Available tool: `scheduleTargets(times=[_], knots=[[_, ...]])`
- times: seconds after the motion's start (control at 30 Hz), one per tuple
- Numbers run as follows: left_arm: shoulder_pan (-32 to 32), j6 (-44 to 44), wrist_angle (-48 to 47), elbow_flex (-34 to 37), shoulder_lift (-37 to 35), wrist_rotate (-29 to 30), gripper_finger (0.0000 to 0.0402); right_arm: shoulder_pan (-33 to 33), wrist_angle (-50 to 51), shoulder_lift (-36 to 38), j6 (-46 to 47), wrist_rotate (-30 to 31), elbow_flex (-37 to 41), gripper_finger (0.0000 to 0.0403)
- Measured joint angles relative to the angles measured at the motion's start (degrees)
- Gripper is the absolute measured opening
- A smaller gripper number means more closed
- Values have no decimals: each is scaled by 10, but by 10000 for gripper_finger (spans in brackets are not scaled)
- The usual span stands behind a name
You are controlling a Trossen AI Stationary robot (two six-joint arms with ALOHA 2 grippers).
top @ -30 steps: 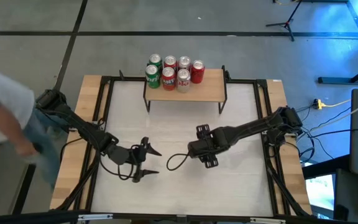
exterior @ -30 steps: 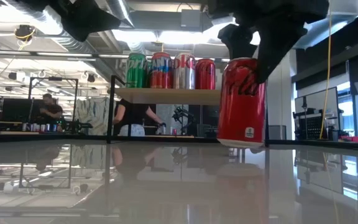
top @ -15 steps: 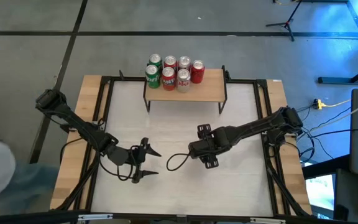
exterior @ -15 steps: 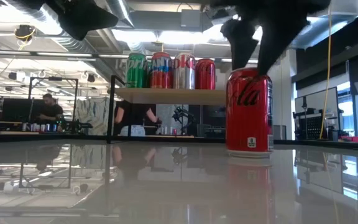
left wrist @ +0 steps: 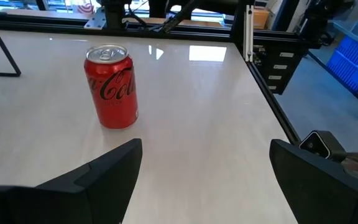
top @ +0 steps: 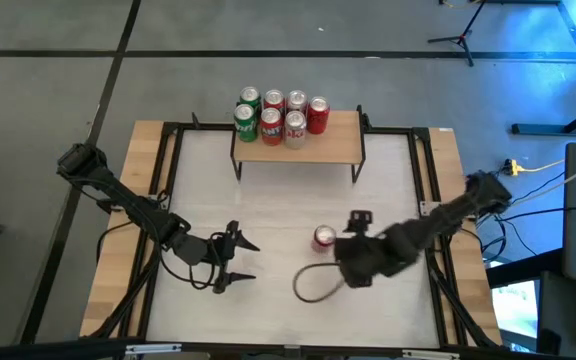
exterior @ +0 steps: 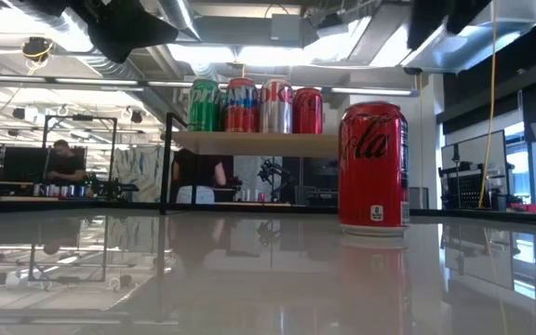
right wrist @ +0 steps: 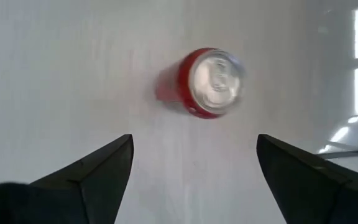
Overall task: Place canned beverage on shelf
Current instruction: Put the red soda can on the shelf aligned with the other red soda can
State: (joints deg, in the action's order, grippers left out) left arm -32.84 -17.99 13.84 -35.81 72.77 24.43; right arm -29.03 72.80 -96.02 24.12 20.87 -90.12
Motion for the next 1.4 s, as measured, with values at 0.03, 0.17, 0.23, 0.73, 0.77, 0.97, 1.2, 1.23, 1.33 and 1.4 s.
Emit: scheduleTargets(times=[0.03,0.17,0.23,0.73,0.77,0.97,1.2,1.23,1.33,1.4], knots=[[0,0,0,0,0,0,343,-12,-6,14,18,19,15,335],[-2,0,-2,0,0,0,343,-48,-51,86,86,93,98,335],[-2,0,-2,0,0,0,343,-55,-103,129,116,134,156,335],[2,4,-1,0,0,6,343,-50,-702,182,112,305,492,335],[2,3,-1,0,0,6,343,-50,-726,173,112,316,495,335],[2,2,-2,0,0,6,343,-50,-787,116,102,336,499,335],[2,2,-3,0,0,6,343,-50,-824,75,99,374,498,335],[2,2,-3,0,0,6,343,-50,-824,70,99,378,498,335],[2,2,-3,0,0,6,343,-49,-829,55,101,381,498,335],[2,2,-3,0,0,6,343,-49,-838,45,101,380,498,335]])
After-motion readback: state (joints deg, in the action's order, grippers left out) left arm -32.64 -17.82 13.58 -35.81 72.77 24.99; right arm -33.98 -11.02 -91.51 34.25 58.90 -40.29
